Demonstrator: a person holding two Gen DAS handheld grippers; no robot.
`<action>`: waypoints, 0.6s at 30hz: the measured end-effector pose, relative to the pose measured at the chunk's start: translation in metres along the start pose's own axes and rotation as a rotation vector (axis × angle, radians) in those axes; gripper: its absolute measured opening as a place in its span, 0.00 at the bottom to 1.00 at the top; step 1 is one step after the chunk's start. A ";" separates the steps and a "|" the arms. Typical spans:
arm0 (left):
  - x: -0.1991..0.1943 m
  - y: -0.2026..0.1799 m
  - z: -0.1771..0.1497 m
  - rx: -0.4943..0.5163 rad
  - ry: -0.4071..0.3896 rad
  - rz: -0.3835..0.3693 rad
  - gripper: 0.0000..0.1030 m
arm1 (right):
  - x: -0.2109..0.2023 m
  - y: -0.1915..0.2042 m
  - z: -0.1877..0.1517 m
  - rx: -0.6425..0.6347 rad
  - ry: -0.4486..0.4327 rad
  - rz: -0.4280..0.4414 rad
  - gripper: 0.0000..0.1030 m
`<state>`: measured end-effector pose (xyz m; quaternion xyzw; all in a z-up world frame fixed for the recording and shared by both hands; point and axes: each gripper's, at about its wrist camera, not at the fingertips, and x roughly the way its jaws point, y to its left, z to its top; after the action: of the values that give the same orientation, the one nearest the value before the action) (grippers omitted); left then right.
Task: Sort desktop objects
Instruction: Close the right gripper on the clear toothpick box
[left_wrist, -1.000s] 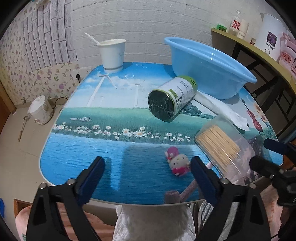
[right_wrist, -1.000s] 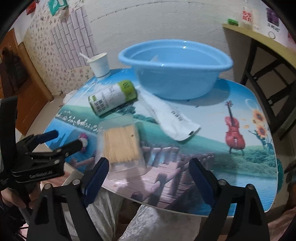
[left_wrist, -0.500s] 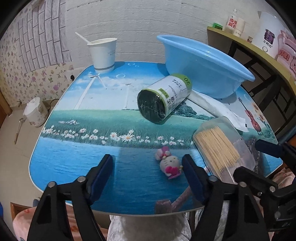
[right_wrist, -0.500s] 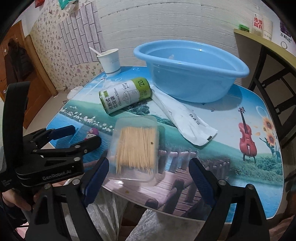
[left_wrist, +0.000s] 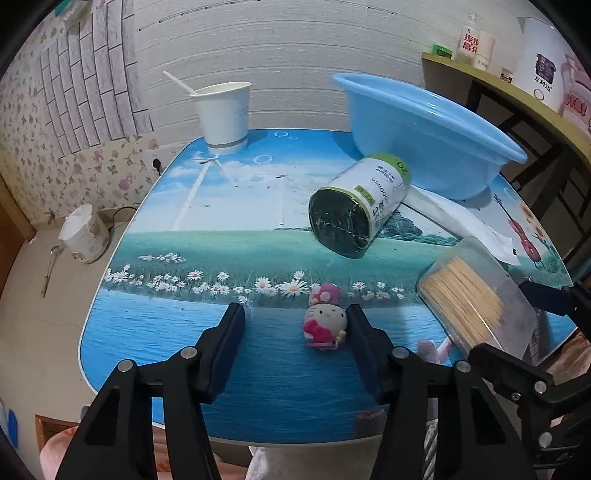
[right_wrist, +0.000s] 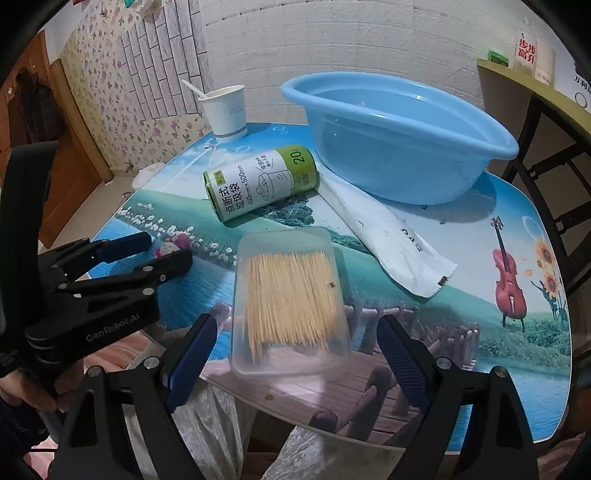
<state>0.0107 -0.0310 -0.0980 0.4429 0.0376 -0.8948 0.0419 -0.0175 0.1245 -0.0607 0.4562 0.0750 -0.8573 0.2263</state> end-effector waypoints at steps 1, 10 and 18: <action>0.000 -0.001 0.000 0.003 -0.002 0.008 0.50 | 0.001 0.001 0.001 -0.001 -0.005 -0.001 0.88; -0.002 -0.006 0.000 0.014 -0.012 -0.005 0.32 | 0.015 0.008 0.008 0.020 -0.014 -0.016 0.87; 0.000 -0.010 -0.001 0.019 -0.031 0.000 0.33 | 0.015 0.003 0.004 0.022 -0.004 -0.017 0.63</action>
<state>0.0106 -0.0213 -0.0987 0.4296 0.0285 -0.9018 0.0384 -0.0264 0.1151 -0.0700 0.4564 0.0692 -0.8609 0.2142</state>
